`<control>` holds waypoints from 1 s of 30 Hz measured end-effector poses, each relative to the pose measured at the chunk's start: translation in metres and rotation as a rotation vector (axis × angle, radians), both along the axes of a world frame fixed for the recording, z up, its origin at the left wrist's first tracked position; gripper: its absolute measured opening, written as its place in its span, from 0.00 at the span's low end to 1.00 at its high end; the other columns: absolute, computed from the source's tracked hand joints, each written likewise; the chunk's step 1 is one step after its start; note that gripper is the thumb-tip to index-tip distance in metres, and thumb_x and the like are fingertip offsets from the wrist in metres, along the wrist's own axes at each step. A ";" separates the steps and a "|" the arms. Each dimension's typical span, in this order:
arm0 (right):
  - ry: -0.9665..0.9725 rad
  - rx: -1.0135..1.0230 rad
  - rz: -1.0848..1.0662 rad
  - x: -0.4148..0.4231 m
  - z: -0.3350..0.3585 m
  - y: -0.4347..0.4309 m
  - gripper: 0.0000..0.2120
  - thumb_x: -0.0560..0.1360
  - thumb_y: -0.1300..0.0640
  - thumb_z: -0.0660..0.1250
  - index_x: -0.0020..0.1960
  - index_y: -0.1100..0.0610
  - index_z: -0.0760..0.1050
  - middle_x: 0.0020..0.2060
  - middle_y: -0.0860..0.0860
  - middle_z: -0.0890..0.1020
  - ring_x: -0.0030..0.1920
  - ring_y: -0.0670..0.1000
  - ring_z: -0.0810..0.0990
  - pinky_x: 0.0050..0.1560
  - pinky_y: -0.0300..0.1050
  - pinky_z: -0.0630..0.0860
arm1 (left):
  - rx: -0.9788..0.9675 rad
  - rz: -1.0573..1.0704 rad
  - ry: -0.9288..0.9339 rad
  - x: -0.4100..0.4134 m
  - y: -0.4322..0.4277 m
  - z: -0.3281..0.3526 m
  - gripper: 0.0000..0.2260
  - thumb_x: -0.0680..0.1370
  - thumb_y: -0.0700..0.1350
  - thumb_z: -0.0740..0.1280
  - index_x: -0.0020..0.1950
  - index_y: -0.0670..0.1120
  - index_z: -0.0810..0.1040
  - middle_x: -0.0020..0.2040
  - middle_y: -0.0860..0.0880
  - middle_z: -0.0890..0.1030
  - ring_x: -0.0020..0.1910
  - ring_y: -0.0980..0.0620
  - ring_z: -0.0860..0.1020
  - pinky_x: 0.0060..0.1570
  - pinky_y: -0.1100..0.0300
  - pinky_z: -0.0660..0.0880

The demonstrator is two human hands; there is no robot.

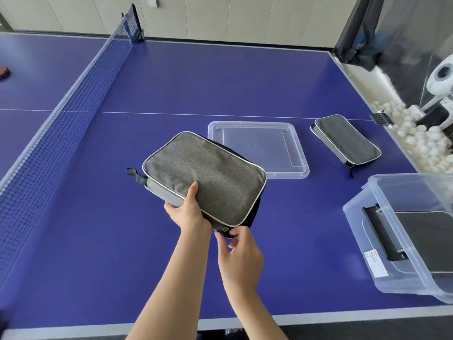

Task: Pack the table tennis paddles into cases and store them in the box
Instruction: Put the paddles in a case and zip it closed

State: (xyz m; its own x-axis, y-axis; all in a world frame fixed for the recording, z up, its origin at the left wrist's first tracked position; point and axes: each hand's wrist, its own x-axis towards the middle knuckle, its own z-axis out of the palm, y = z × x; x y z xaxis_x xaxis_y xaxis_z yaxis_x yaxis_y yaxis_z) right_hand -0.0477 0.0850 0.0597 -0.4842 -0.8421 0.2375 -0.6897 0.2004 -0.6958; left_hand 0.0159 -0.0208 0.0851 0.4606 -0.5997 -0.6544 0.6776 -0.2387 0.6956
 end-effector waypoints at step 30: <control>0.254 -0.169 0.027 -0.052 0.030 -0.022 0.11 0.64 0.67 0.77 0.33 0.61 0.74 0.22 0.50 0.75 0.21 0.52 0.72 0.23 0.37 0.66 | -0.080 -0.074 0.024 0.037 -0.010 0.021 0.17 0.65 0.43 0.78 0.45 0.51 0.72 0.45 0.53 0.81 0.41 0.53 0.82 0.32 0.62 0.77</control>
State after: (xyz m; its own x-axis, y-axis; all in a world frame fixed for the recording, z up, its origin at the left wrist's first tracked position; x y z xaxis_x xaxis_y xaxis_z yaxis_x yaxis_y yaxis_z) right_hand -0.0994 0.0631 0.0901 -0.3692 -0.7923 0.4857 -0.8496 0.0758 -0.5220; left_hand 0.0532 -0.0307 0.1065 0.3980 -0.6823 -0.6132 0.6771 -0.2325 0.6982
